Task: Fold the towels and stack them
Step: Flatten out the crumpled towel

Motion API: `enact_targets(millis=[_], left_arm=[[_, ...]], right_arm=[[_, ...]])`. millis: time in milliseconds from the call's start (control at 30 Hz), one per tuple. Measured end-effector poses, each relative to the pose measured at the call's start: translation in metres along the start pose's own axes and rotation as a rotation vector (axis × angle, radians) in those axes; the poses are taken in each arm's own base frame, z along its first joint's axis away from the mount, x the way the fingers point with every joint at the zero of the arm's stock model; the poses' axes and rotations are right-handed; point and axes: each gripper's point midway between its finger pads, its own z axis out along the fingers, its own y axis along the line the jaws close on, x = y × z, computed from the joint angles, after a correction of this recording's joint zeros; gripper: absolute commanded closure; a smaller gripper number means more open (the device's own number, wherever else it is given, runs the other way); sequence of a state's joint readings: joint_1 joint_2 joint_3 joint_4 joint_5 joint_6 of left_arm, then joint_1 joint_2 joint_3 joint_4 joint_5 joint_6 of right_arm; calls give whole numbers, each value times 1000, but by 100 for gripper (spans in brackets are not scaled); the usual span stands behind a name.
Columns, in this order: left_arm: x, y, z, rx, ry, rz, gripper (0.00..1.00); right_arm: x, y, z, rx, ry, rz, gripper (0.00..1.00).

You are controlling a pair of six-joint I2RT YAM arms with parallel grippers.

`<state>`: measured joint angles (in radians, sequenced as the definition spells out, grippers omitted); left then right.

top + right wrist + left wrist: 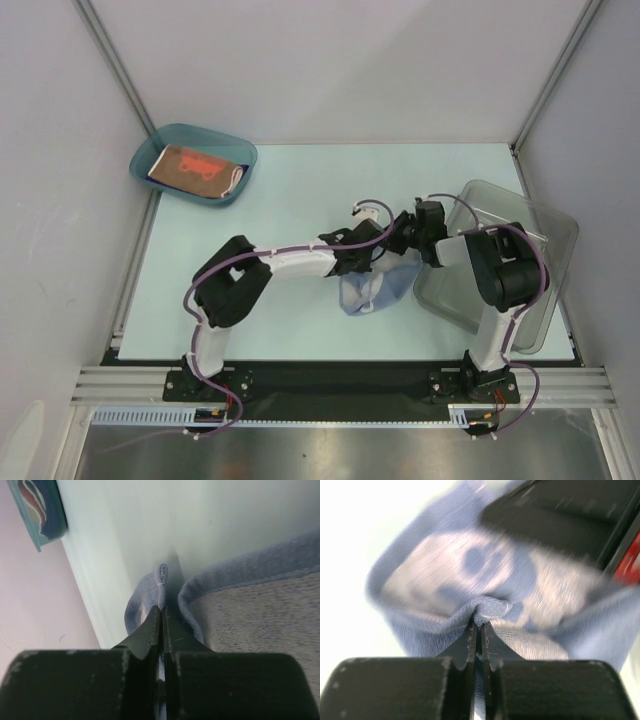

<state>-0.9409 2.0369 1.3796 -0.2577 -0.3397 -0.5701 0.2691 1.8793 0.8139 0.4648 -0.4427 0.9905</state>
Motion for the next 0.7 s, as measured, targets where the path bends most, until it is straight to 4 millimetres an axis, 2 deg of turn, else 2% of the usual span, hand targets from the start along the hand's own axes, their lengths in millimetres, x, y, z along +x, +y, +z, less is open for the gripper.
enact_targets(millis=[133, 200, 233, 300, 433, 500, 633, 700], left_arm=[[1, 17, -27, 13, 12, -11, 88], [-7, 25, -40, 43, -5, -44, 84], [-13, 31, -46, 63, -16, -66, 78], [-18, 45, -55, 91, -25, -106, 76], [-2, 83, -58, 87, 17, -169, 87], [12, 100, -54, 75, 54, -197, 87], [44, 128, -49, 41, 132, -251, 61], [51, 137, -50, 31, 141, -283, 53]], right_arm=[[-10, -8, -3, 29, -4, -15, 100], [-10, -9, -4, 36, 12, -27, 100], [-8, -9, -4, 37, 22, -34, 100], [-7, -10, -4, 44, 27, -54, 100], [-7, -18, -5, 72, 30, -82, 100], [-6, -21, -5, 86, 35, -91, 100], [-3, -22, -8, 104, 39, -134, 100], [0, -21, -10, 108, 46, -158, 100]])
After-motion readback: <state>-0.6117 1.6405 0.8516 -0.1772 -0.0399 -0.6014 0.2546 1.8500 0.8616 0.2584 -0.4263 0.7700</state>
